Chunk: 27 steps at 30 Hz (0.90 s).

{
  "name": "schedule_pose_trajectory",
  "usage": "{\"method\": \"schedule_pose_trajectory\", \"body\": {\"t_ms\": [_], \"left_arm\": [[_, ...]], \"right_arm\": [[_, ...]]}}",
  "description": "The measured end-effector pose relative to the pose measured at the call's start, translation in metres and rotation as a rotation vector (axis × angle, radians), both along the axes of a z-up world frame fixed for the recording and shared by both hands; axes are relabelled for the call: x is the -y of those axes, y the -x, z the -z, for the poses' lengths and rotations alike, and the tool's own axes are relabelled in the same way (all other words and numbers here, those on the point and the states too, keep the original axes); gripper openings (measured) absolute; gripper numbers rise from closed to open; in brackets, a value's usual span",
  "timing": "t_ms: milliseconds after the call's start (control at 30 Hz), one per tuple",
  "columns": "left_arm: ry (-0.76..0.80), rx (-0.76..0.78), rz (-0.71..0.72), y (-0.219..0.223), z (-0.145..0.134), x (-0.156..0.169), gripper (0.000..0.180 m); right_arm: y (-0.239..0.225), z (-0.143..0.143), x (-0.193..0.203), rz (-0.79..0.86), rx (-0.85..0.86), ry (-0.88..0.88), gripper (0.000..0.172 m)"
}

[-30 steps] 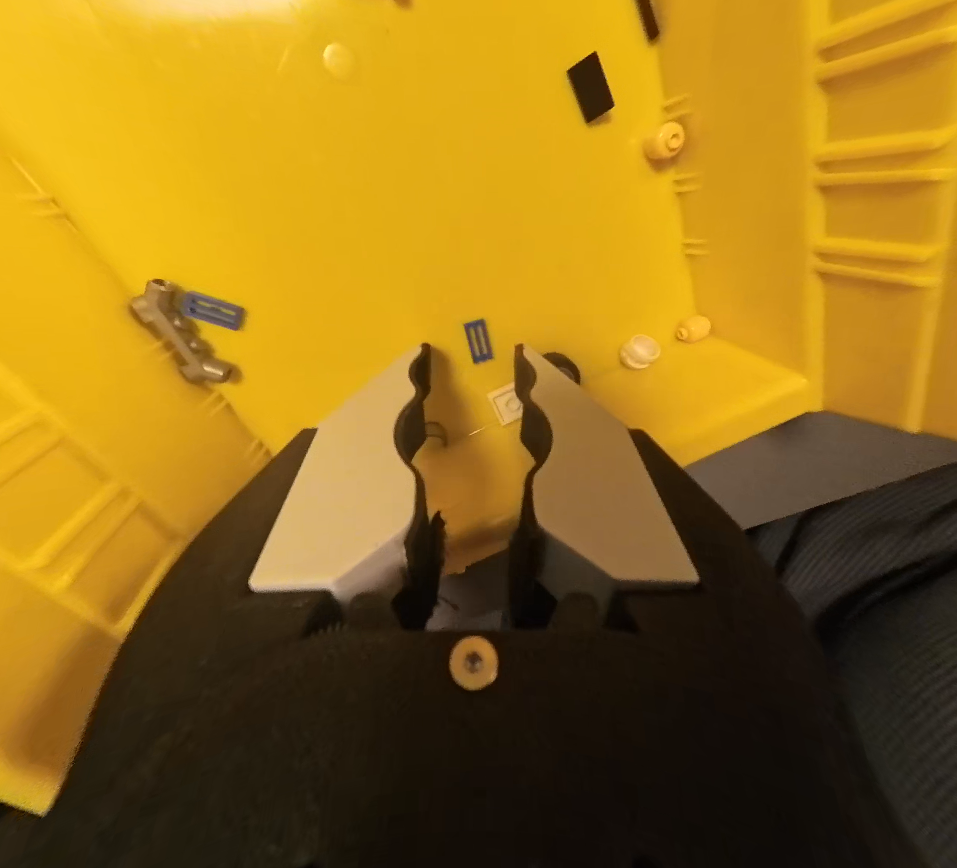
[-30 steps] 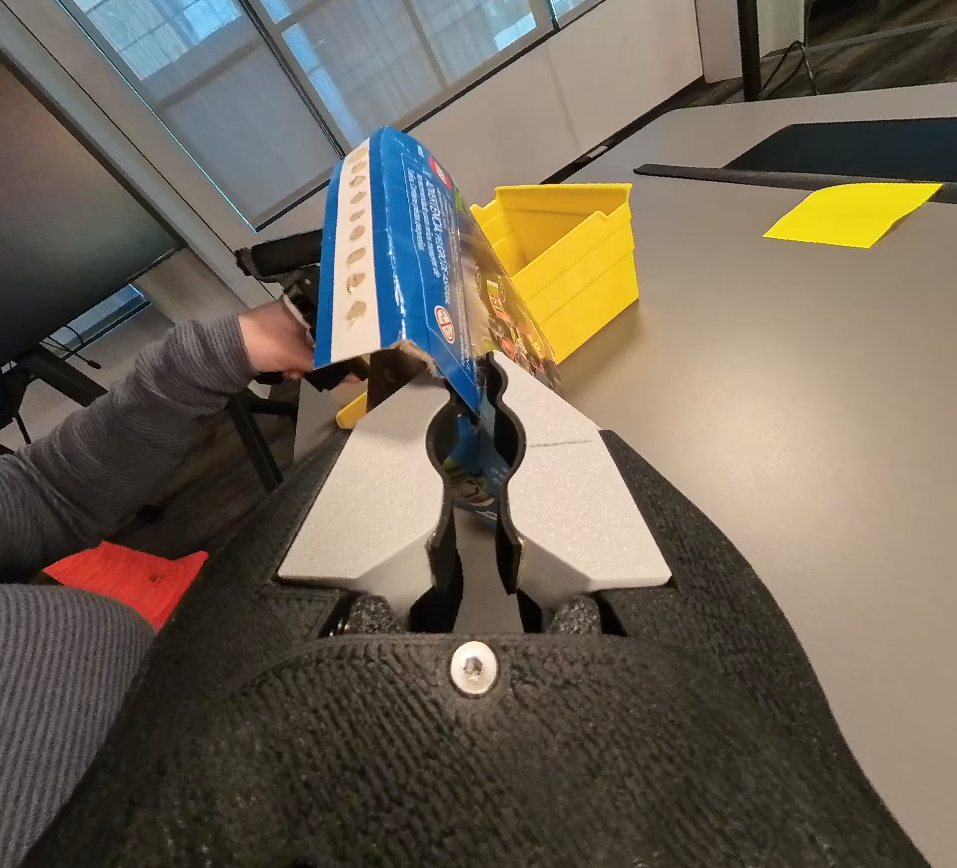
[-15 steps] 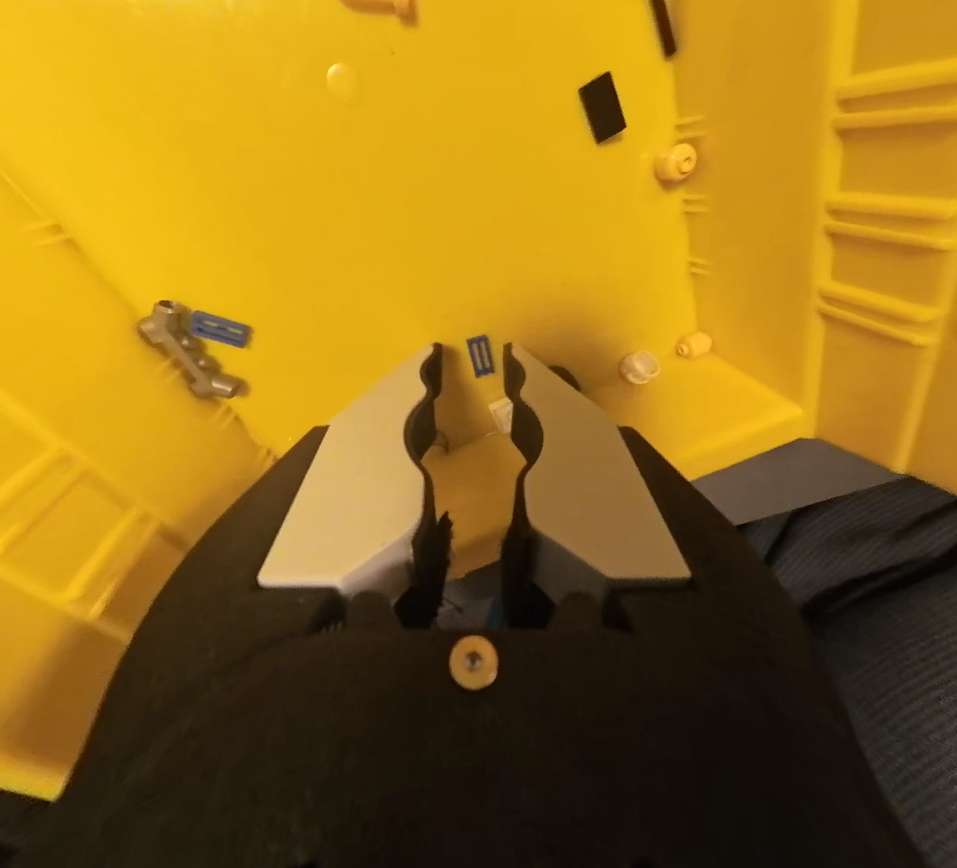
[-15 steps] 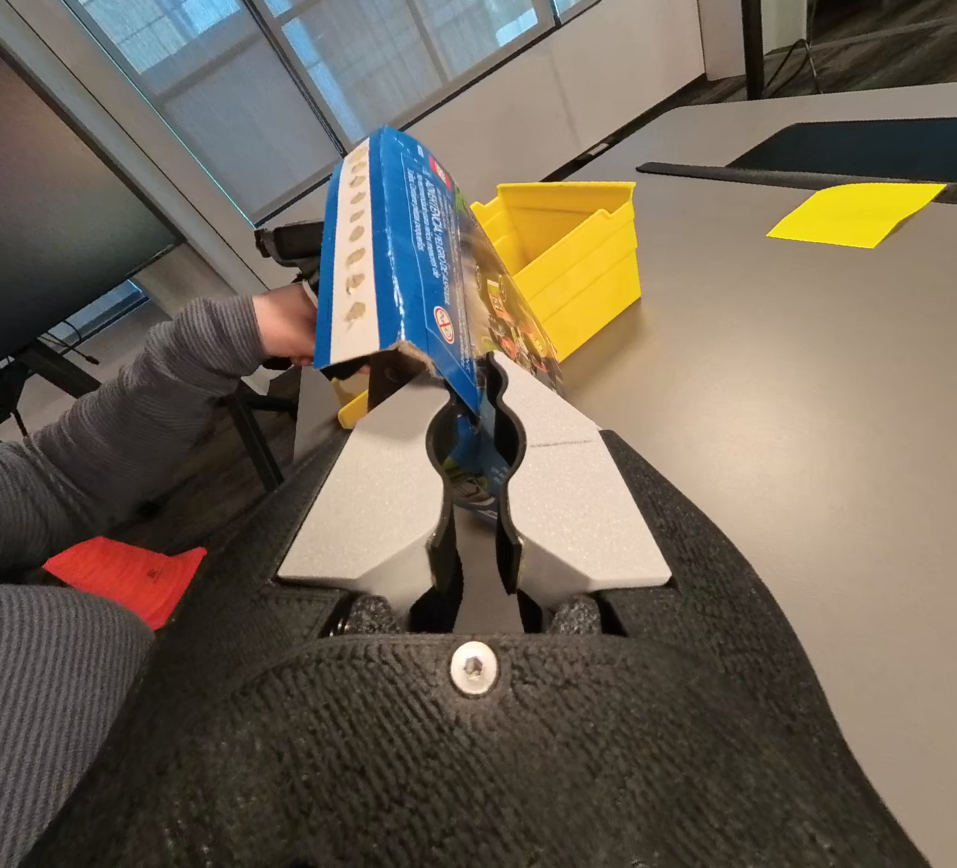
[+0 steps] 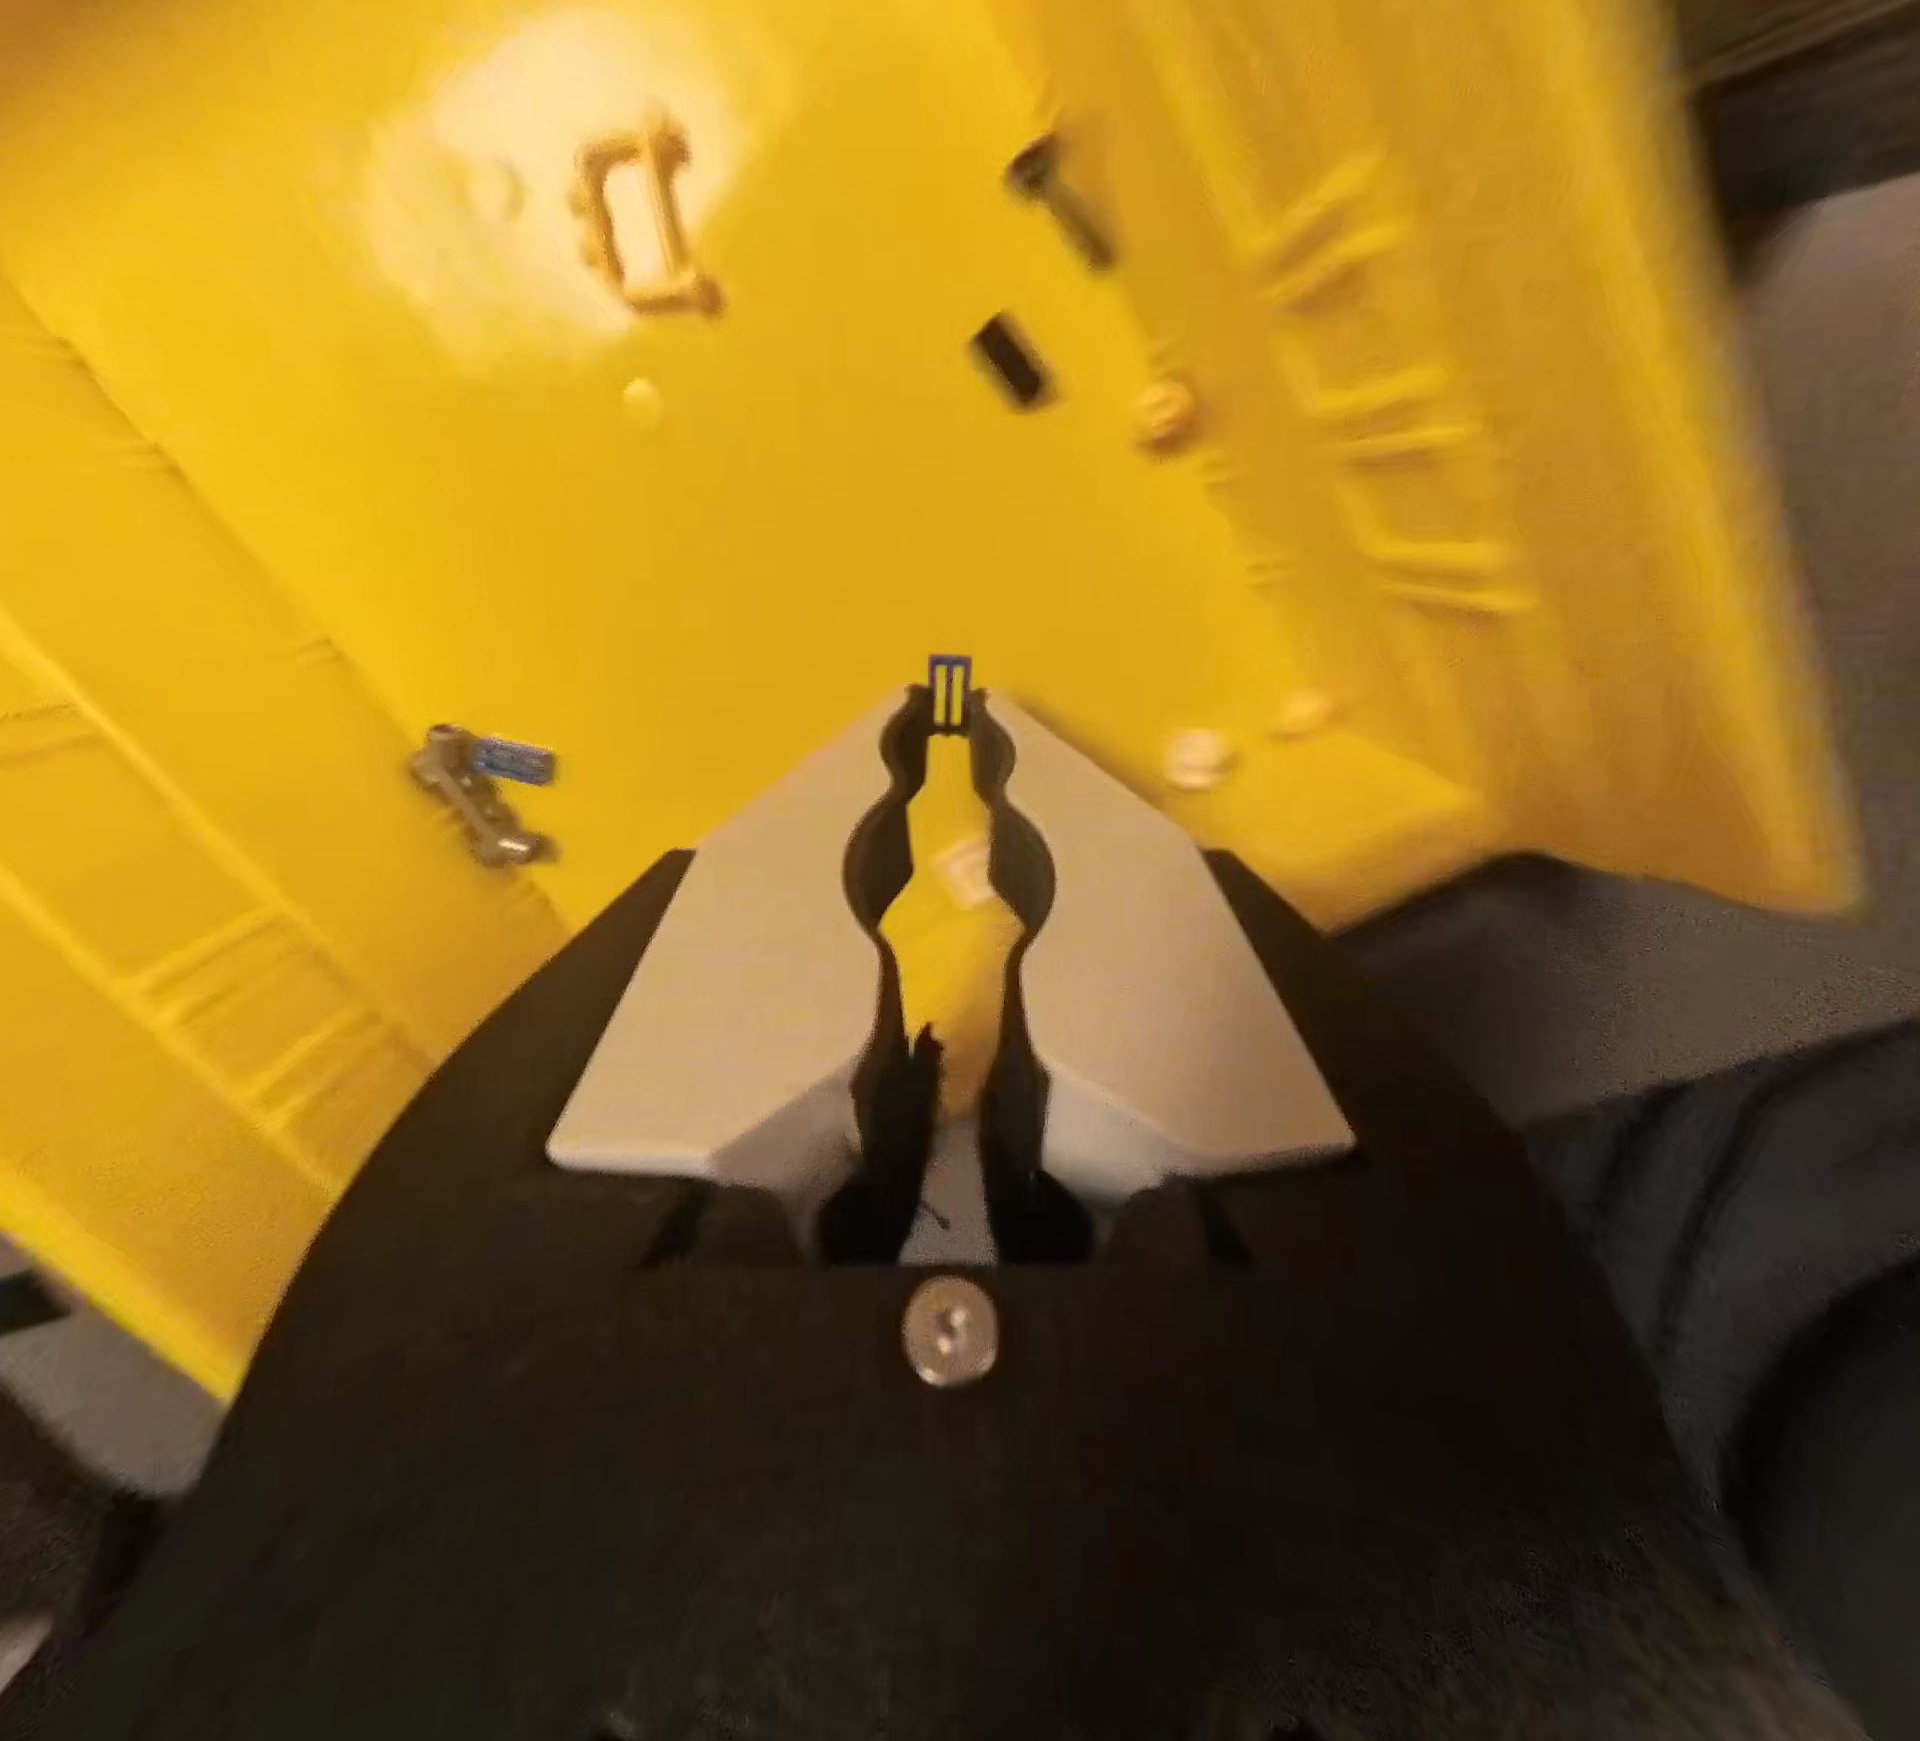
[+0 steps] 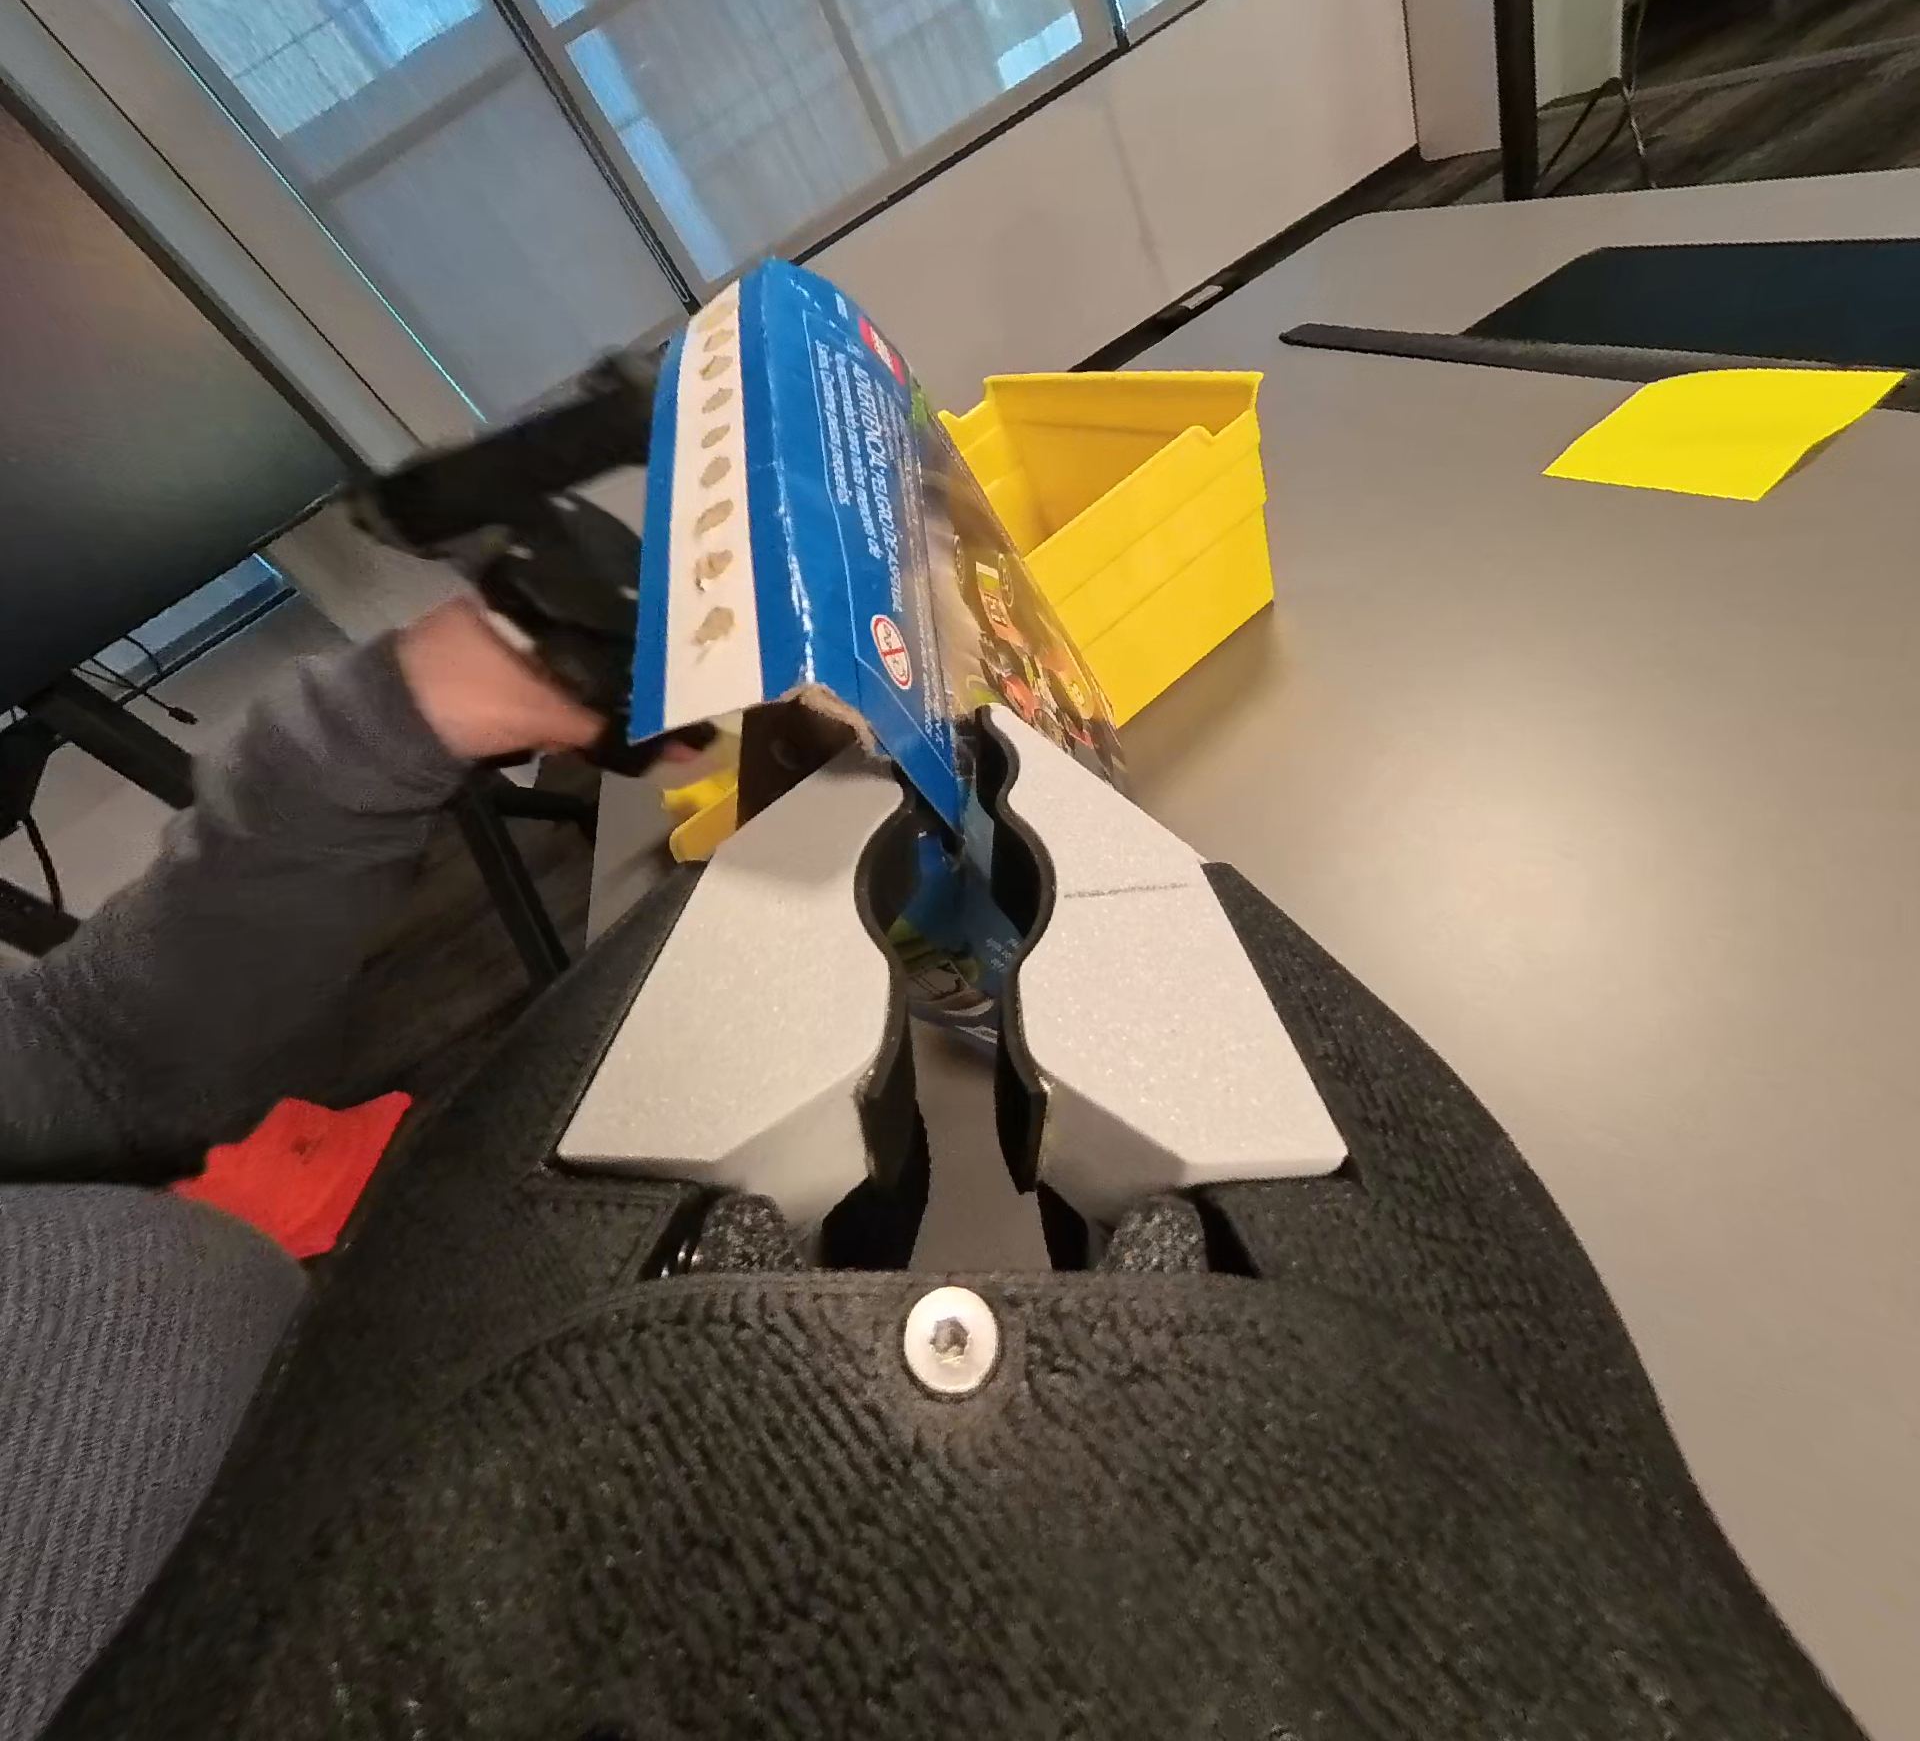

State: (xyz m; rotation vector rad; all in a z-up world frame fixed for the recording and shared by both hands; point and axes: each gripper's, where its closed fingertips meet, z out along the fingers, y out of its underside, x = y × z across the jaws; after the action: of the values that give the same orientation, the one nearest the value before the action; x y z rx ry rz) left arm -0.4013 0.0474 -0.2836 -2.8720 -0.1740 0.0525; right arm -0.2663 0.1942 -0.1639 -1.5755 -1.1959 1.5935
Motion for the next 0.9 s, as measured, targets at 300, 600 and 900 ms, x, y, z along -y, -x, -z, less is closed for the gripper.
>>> {"method": "schedule_pose_trajectory", "body": {"t_ms": [300,600,900], "left_arm": [[-0.803,-0.060,0.436,-0.134,-0.172,-0.074,0.007],[-0.658,-0.145,0.465,-0.134,-0.138,-0.132,0.007],[-0.634,-0.097,0.464,-0.135,-0.124,-0.133,0.032]], "right_arm": [[0.001,0.000,0.001,-0.002,-0.007,0.011,0.005],[0.001,0.000,0.000,-0.007,-0.014,0.031,0.005],[0.001,0.000,-0.001,-0.008,-0.017,0.027,0.005]]}}
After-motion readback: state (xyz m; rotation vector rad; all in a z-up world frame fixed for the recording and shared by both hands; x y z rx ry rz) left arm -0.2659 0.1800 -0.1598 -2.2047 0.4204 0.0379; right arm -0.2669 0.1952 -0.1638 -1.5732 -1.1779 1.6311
